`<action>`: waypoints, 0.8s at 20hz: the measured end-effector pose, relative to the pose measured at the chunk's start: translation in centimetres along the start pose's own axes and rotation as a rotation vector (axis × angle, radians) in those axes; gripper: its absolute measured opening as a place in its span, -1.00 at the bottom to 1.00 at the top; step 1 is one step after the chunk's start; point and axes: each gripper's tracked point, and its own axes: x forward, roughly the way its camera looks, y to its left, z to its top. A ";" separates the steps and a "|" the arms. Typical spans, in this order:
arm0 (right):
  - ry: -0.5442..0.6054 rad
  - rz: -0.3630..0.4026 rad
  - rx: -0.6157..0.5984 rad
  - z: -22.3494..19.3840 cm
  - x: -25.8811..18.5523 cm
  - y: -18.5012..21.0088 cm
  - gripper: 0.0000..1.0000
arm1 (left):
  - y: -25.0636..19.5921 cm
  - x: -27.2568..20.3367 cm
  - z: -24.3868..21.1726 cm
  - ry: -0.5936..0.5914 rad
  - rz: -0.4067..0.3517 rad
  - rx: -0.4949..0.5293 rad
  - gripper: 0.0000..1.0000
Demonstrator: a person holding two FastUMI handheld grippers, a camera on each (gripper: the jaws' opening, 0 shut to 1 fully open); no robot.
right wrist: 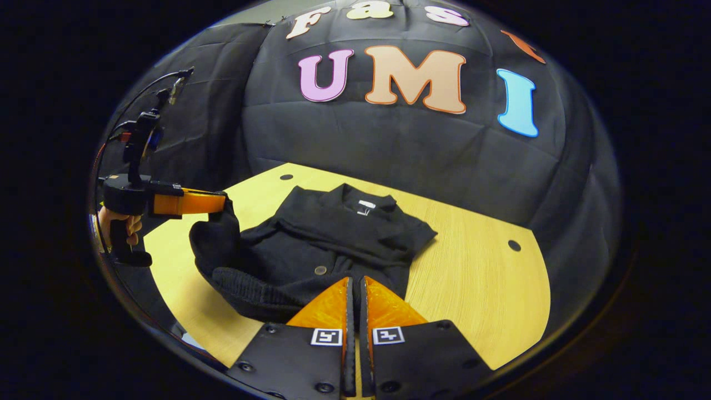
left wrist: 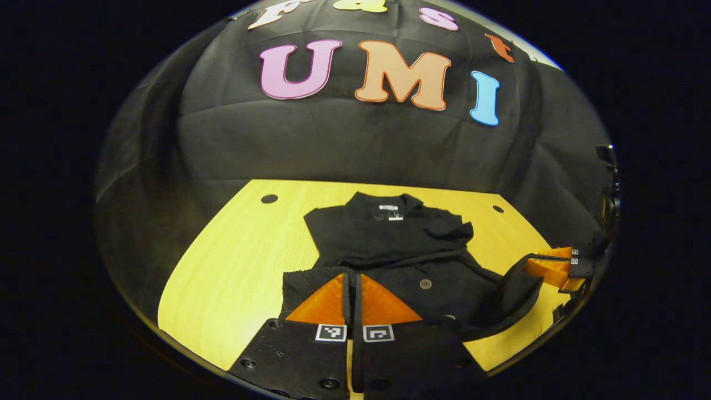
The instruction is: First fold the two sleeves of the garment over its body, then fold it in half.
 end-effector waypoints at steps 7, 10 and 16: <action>-0.090 -0.055 0.019 6.5 4.3 -2.4 -0.89 | 0.4 5.1 5.4 -0.066 0.008 0.031 -1.00; -0.110 -0.077 0.054 8.3 6.5 -4.1 -0.89 | 1.1 7.8 7.3 -0.090 0.023 0.031 -1.00; -0.141 -0.097 0.085 10.9 12.0 -6.7 -0.89 | 2.9 13.5 9.2 -0.118 0.060 0.027 -1.00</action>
